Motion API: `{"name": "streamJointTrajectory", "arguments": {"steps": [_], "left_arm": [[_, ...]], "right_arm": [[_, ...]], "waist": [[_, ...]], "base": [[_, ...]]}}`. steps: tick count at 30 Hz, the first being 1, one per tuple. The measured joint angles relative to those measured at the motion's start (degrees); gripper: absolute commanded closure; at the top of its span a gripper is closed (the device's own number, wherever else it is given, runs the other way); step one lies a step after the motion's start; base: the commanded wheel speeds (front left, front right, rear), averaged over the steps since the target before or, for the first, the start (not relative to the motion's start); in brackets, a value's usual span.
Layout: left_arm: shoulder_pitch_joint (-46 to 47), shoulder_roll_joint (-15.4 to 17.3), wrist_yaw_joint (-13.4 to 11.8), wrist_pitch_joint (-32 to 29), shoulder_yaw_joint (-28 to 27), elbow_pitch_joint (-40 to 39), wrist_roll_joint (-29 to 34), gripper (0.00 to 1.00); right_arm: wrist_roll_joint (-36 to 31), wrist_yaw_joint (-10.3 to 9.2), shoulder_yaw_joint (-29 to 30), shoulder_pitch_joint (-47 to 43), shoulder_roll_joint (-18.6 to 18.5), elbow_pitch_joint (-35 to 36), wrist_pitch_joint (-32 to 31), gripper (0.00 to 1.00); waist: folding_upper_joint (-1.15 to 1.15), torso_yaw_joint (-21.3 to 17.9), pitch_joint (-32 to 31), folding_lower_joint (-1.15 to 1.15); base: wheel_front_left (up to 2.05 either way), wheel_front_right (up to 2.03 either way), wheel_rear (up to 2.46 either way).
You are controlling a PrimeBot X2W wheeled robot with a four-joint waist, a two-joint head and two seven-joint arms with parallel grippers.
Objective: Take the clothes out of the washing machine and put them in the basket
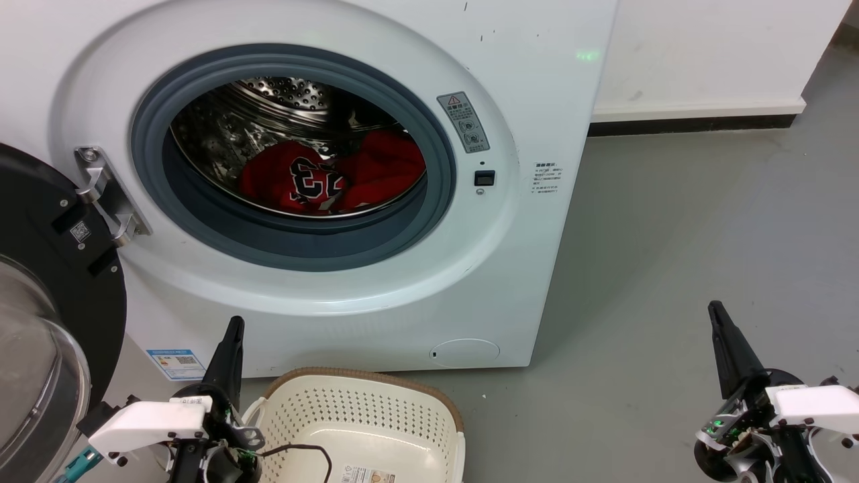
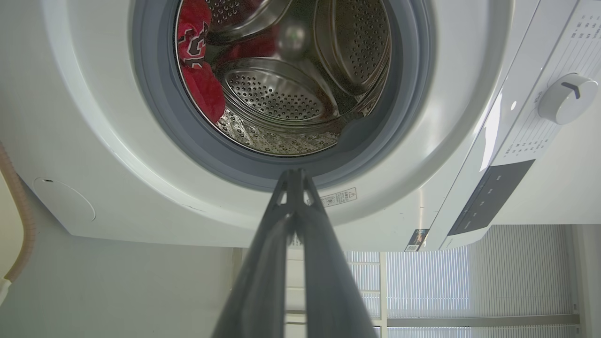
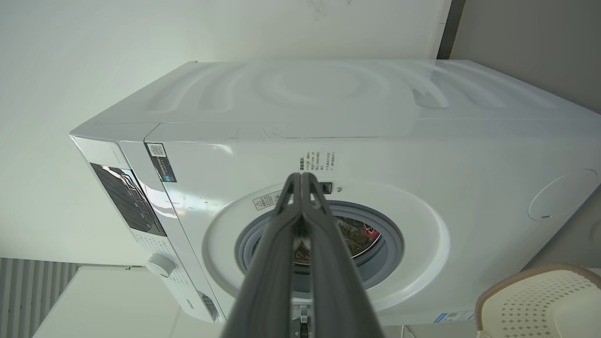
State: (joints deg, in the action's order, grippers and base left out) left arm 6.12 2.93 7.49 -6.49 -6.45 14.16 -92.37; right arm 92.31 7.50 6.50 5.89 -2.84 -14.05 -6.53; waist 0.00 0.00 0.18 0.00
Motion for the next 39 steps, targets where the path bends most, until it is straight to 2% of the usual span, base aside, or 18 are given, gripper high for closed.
{"name": "streamJointTrajectory", "arguments": {"steps": [30, 31, 39], "left_arm": [[0.0, 0.0, 0.0, 0.0, 0.0, 0.0, 0.0, 1.00], [-0.1, 0.0, 0.0, 0.0, 0.1, 0.4, 0.0, 0.00], [-3.2, -0.2, 0.0, 1.0, 0.5, 2.6, 0.4, 0.00]], "right_arm": [[0.0, 0.00, 0.0, 0.0, 0.0, 0.0, 0.0, 1.00], [0.0, 0.00, 0.0, -0.1, 0.0, -0.3, 0.0, 0.00], [-0.4, -0.01, -0.5, -3.0, 0.3, -2.6, 1.0, 0.00]], "waist": [[0.00, 0.0, 0.0, 0.00], [0.00, 0.0, 0.0, 0.00], [0.00, 0.0, 0.0, 0.00]], "base": [[0.00, 0.00, 0.00], [0.00, 0.00, 0.00], [0.00, 0.00, 0.00]]}}
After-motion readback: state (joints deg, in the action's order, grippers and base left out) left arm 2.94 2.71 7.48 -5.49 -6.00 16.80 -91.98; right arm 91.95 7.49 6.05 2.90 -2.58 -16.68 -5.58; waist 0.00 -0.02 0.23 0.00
